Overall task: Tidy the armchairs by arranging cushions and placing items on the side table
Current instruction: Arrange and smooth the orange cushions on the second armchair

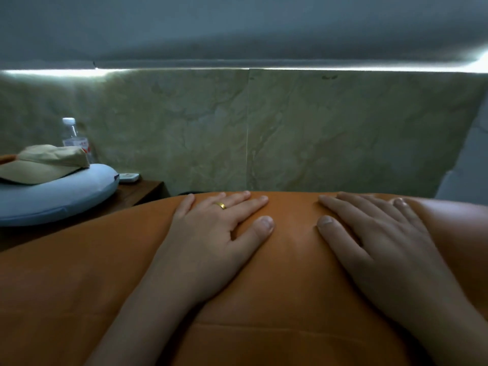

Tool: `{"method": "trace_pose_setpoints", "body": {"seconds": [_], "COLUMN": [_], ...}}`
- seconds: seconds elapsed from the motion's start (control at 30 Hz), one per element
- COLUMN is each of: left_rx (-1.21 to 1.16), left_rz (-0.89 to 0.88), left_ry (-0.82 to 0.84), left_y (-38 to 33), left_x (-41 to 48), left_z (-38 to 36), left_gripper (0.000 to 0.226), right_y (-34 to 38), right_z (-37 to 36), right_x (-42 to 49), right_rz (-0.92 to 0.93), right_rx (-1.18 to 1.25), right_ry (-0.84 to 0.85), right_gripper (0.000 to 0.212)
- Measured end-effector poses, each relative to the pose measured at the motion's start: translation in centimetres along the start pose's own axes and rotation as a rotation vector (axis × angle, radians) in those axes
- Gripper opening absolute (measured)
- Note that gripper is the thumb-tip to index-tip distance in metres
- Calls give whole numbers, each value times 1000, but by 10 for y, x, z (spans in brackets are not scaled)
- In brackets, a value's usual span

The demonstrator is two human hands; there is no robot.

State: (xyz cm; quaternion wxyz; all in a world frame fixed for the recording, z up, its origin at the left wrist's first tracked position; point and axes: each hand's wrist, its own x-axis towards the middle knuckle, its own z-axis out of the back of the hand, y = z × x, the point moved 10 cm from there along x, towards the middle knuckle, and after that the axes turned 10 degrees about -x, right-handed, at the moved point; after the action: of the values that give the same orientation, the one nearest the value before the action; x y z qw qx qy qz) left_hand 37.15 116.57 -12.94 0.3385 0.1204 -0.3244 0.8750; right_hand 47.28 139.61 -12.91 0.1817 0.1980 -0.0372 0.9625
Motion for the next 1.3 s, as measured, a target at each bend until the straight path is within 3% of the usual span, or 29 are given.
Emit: {"method": "trace_pose_setpoints", "body": {"seconds": [0.07,0.27,0.4,0.57,0.7,0.83,1.0,1.3], "left_rx": [-2,4,0,50,132,218,296,278], "left_rz": [14,15,25,22,-35,-68,-50,-4], "left_ry": [10,4,1,-40,-41,-74,-188,-189], "left_y": [1,5,3,-19,-54,-69,-69,-48], "left_x": [3,4,-4,-30,-77,-116,-147,-83], "left_z": [1,1,8,27,26,21,11,7], "left_gripper": [67,71,71,46,74,75,78,84], "right_y": [50,53,49,28,-13,-49,-46,-48], "right_z": [10,32,36,40,48,50,46,33], "right_x": [-4,-17,-45,-113,-150,-175,-179,-102], "right_rz": [93,83,112,138,38,-94,-125,-86], "right_rx": [48,136,110,53,-59,-113,-131,-158], "right_ry": [-124,-260,-151,-28,-26,-44,-118,-138], "right_gripper": [71,49,54,60,69,77,74,75]}}
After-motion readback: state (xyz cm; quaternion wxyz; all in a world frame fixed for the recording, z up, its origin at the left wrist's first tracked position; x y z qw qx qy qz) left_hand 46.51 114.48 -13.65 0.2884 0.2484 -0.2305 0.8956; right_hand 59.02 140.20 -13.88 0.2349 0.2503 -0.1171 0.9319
